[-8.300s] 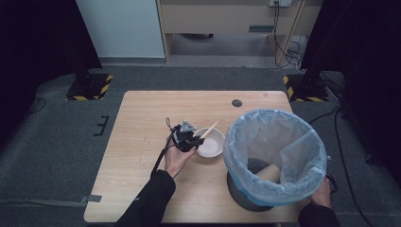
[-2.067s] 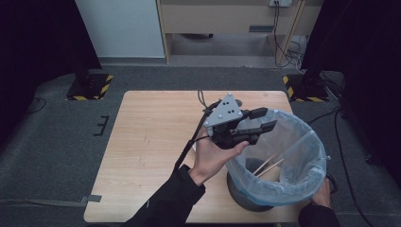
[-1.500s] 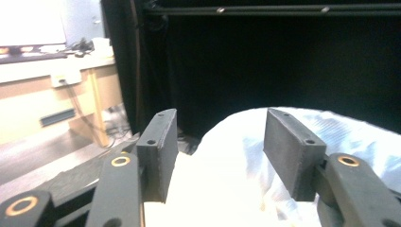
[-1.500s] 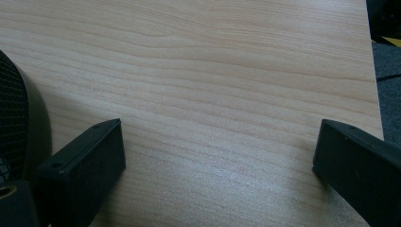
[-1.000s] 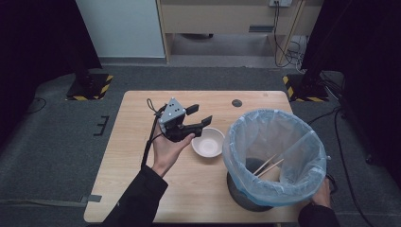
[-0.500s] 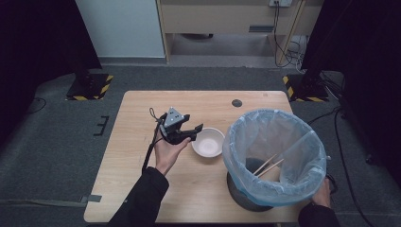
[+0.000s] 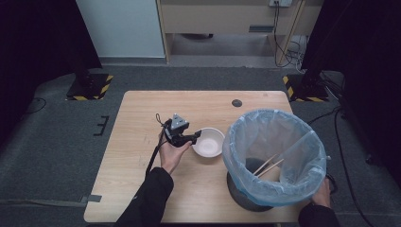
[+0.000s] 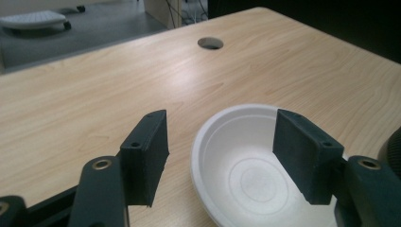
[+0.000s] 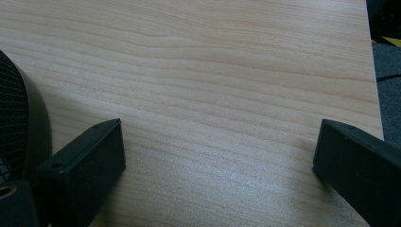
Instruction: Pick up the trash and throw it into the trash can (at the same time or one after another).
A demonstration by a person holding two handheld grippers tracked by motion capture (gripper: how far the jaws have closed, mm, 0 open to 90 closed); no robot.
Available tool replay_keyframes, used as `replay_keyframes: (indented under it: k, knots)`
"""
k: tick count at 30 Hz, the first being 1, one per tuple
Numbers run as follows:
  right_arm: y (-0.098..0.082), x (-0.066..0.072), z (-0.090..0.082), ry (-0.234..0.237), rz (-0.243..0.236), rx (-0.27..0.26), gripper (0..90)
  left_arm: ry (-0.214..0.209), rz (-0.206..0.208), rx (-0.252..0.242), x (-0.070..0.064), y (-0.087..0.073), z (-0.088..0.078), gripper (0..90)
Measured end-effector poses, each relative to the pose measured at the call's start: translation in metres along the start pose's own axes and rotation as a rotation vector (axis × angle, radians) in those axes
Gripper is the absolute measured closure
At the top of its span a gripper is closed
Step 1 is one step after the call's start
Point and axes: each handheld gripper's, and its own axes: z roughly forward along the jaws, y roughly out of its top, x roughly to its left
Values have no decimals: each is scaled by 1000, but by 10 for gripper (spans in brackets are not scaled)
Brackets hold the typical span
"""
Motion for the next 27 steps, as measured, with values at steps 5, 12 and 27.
replay_keyframes:
  k: [5, 12, 27]
  knots:
    - [0, 0, 0, 0, 0, 0, 32, 8, -23, 40, 3, -13, 13, 379]
    - [0, 0, 0, 0, 0, 0, 32, 3, -41, 81, 6, -24, 25, 430]
    - [0, 0, 0, 0, 0, 0, 31, -22, -100, 147, 8, -35, 36, 625]
